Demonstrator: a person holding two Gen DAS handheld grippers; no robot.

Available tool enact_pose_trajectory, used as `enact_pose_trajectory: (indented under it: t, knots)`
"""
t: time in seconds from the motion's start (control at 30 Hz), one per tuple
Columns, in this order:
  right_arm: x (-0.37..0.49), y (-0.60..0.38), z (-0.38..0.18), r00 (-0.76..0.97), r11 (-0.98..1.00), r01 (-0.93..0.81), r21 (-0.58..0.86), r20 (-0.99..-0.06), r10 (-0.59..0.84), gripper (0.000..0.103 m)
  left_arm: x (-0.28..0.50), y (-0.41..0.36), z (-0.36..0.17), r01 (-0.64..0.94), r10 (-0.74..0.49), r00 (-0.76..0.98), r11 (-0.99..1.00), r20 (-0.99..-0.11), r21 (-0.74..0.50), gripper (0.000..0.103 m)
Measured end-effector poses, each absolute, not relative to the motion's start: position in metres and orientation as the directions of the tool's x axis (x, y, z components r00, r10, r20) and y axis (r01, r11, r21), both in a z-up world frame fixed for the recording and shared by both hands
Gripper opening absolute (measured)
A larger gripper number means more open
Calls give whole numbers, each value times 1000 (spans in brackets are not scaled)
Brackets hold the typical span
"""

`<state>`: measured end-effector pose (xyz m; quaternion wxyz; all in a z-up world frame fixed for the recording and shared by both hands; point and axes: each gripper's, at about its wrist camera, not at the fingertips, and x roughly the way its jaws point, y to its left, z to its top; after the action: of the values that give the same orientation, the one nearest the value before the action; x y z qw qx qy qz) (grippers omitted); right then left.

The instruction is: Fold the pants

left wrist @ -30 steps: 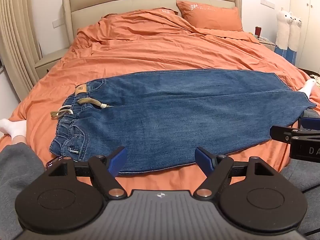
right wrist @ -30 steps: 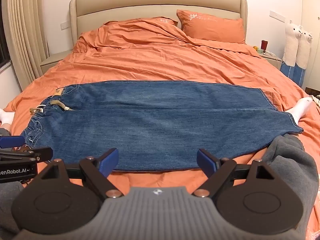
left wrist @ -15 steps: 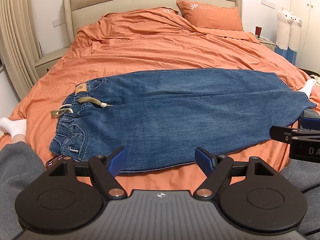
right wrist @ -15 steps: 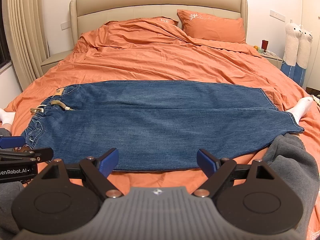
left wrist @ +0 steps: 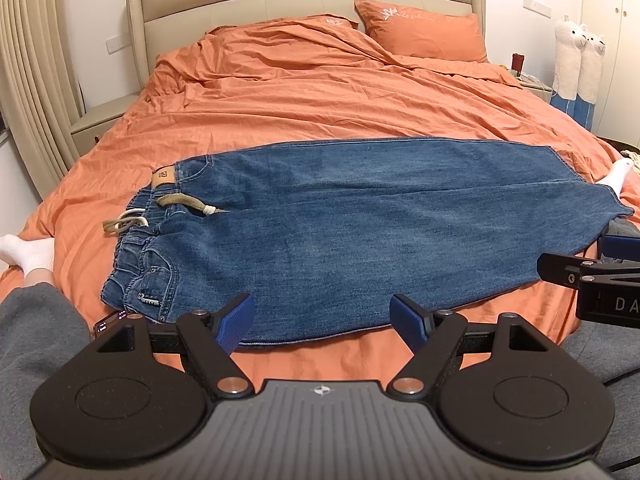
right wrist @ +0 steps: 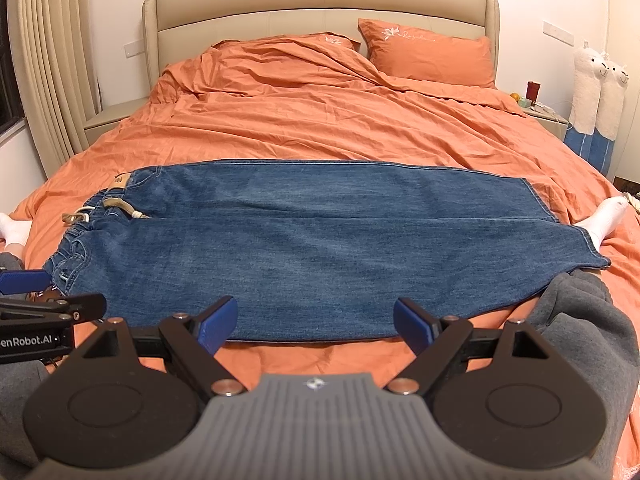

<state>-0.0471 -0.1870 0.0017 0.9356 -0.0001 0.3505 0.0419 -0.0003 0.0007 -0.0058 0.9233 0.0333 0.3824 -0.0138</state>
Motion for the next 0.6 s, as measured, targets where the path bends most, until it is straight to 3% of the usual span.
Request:
enact_pose_trajectory:
  t: [0.6]
  knots:
    - [-48,-186,3,752,996,-82,24,-655,77,82,0,1,-3,51,2,702,997,-712,53,90]
